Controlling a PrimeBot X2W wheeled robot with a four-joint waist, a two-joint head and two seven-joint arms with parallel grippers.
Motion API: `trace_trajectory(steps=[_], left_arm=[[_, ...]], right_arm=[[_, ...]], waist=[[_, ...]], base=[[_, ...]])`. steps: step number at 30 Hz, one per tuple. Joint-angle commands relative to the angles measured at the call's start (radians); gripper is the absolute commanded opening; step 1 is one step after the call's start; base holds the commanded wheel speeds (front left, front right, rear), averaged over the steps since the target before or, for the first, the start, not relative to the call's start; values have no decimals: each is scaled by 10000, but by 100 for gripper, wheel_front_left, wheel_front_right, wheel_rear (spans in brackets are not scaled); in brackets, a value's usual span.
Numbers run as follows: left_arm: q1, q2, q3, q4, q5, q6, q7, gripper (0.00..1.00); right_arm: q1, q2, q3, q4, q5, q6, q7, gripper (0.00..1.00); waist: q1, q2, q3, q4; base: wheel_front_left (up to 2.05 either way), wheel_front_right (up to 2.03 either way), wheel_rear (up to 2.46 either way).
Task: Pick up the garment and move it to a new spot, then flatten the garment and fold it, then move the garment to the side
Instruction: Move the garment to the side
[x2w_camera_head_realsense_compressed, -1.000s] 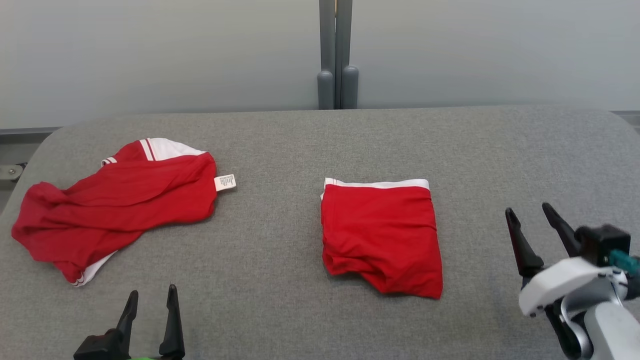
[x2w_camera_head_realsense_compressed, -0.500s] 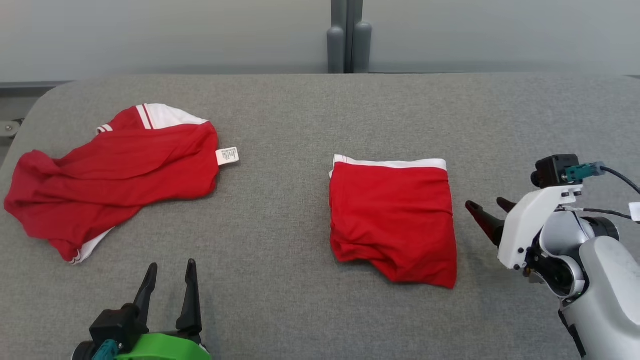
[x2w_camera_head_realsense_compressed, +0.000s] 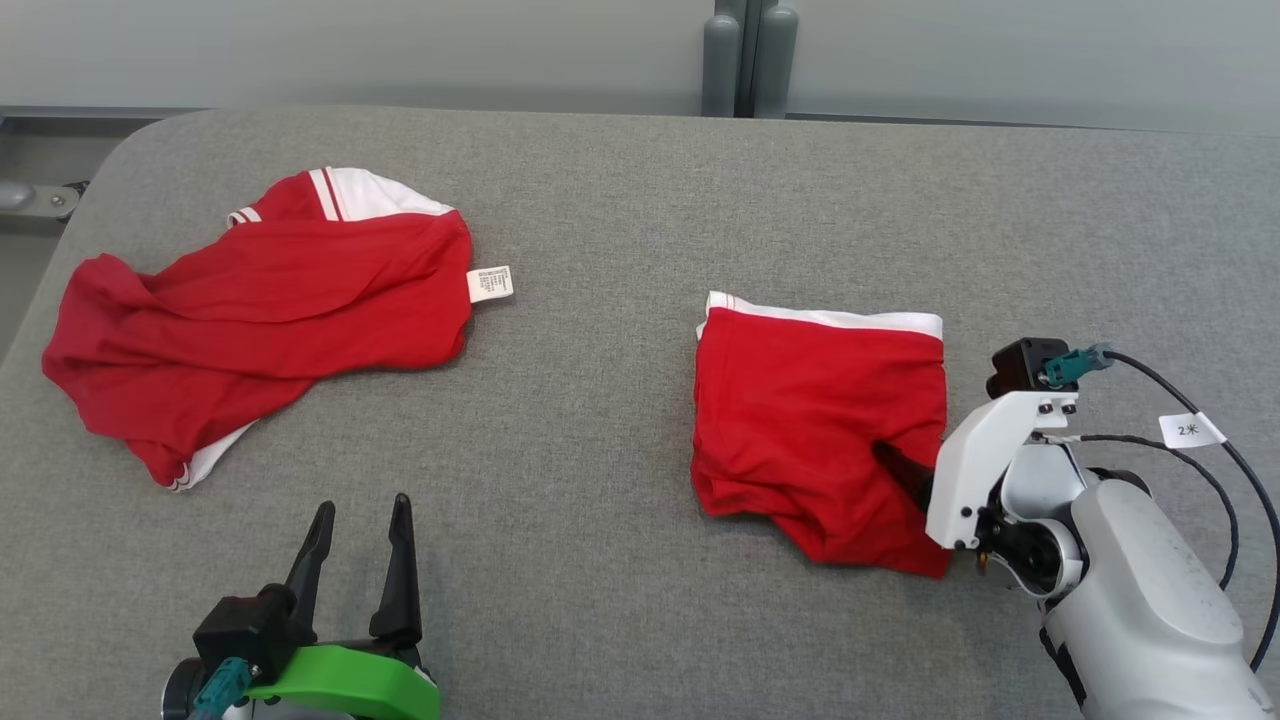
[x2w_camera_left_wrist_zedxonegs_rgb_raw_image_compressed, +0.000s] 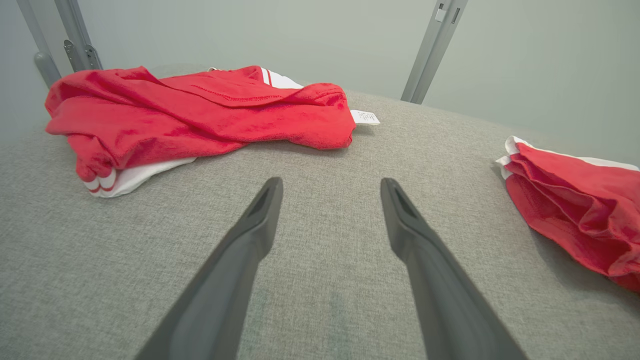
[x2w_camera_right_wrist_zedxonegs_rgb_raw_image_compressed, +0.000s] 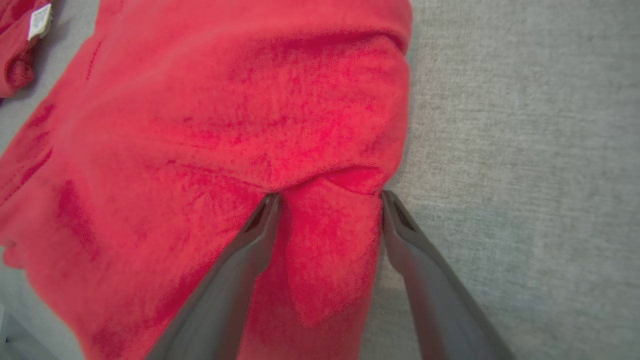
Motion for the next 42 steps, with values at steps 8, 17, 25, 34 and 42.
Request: trace_trajectory(steps=[8,17,25,34,42], left_arm=[[-110,4,15,-72,-59,104,-26,100],[-120,6,42,-311,21,80,-26,100],[-568,11,12,-906,382,14,-14,100],[-1168,94,-403,-982,781,-90,-14,100],[-1657,236,-629,-796,1019,-137,-14,100]], right_arm=[[-502,52,489,617,371,4,-529,0],[-869,-128,751,831,705,2,-772,0],[-1040,-430,847,1010,816,2,-1122,0],[-1312,-916,818,1399,708,2,-1668,0],[-2177,-1600,970,1719,107,2,-2390,0]], waist=[[0,0,-4,-284],[0,0,89,-1516],[0,0,527,-3387],[0,0,1311,-4798],[0,0,1772,-4669]], base=[[0,0,0],[0,0,0],[0,0,0],[0,0,0],[0,0,0]])
